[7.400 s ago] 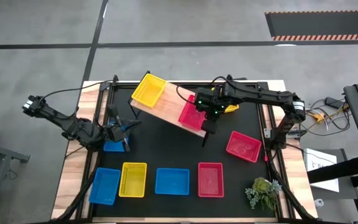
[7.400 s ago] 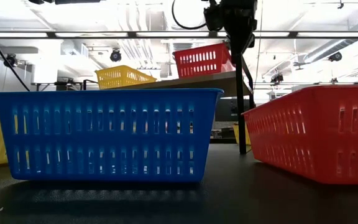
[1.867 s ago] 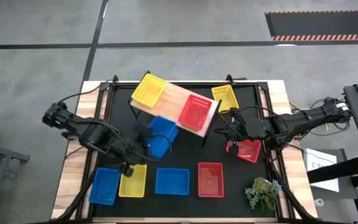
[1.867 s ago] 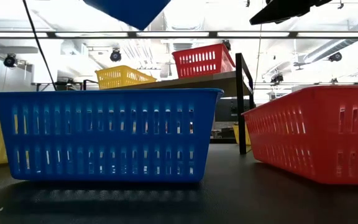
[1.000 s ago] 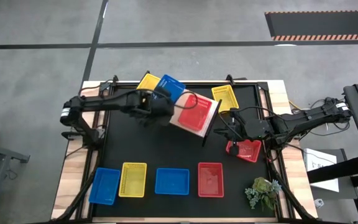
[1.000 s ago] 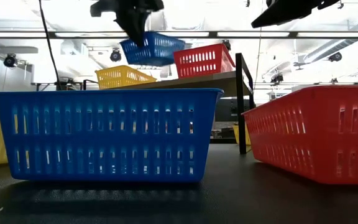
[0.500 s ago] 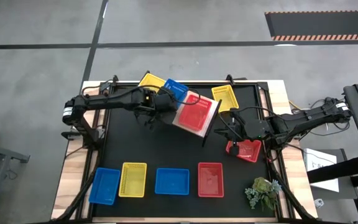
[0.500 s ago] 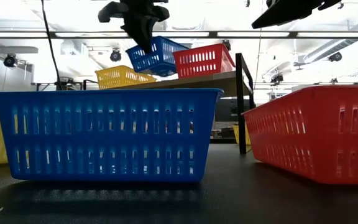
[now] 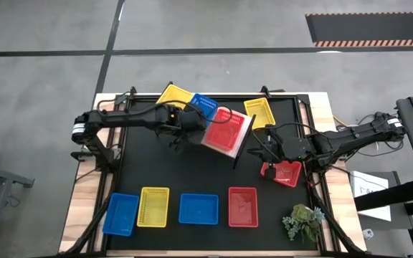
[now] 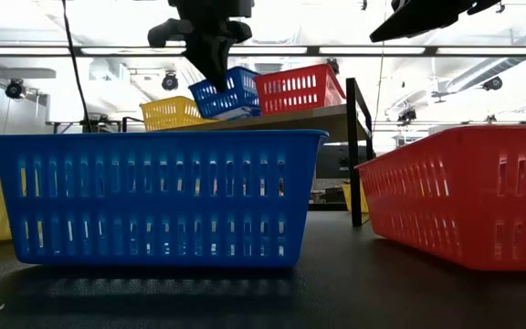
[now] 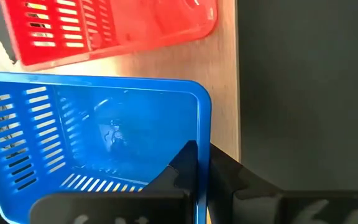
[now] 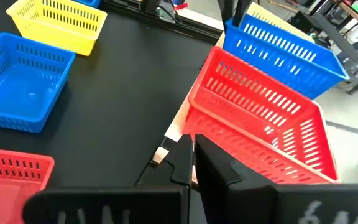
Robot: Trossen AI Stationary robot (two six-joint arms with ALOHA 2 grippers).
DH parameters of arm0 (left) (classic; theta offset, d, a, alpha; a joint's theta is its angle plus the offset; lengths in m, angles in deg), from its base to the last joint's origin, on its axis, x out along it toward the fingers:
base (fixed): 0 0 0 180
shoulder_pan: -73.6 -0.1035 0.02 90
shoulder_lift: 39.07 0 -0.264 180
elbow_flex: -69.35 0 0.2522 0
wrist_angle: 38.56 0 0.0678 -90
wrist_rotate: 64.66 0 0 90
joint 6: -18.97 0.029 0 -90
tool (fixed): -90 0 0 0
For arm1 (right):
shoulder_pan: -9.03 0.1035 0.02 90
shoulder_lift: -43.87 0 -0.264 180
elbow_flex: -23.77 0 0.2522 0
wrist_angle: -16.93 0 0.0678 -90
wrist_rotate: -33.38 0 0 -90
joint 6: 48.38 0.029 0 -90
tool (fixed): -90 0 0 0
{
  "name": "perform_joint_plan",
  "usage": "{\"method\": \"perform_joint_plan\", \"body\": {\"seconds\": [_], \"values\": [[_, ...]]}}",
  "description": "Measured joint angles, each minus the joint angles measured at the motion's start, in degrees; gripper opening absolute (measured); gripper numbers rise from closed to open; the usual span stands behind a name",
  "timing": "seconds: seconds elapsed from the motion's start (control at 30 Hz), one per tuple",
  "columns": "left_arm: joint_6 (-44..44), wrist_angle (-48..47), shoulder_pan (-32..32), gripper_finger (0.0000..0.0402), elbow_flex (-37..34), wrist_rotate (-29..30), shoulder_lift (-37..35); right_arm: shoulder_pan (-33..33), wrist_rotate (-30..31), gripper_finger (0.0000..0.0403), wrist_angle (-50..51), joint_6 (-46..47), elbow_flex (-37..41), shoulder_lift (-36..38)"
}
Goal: Stack baskets on shelf by color
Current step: Put the top blue bin on the shelf
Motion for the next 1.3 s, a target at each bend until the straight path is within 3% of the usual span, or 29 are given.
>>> {"method": "perform_joint_plan", "body": {"seconds": [0.33, 0.67, 0.83, 1.3], "values": [[0.00, 0.99, -0.11, 0.0004, -2.18, 0.02, -0.02, 0.01, 0.00, 0.0009, 0.04, 0.04, -0.02, 0.00], [-0.02, 1.63, -0.35, 0.0072, -2.43, 0.27, -0.04, 0.00, 0.00, 0.0009, 0.04, 0.50, 0.00, 0.00], [-0.09, 2.28, -0.35, 0.0094, -2.15, 3.75, -0.22, 0.01, 0.00, 0.0009, 0.36, 0.61, 0.00, 0.00], [-4.70, 4.37, 0.07, 0.0096, -2.24, 3.87, -1.12, 0.00, 0.00, 0.0009, 1.34, 2.07, 0.00, 0.00]]}}
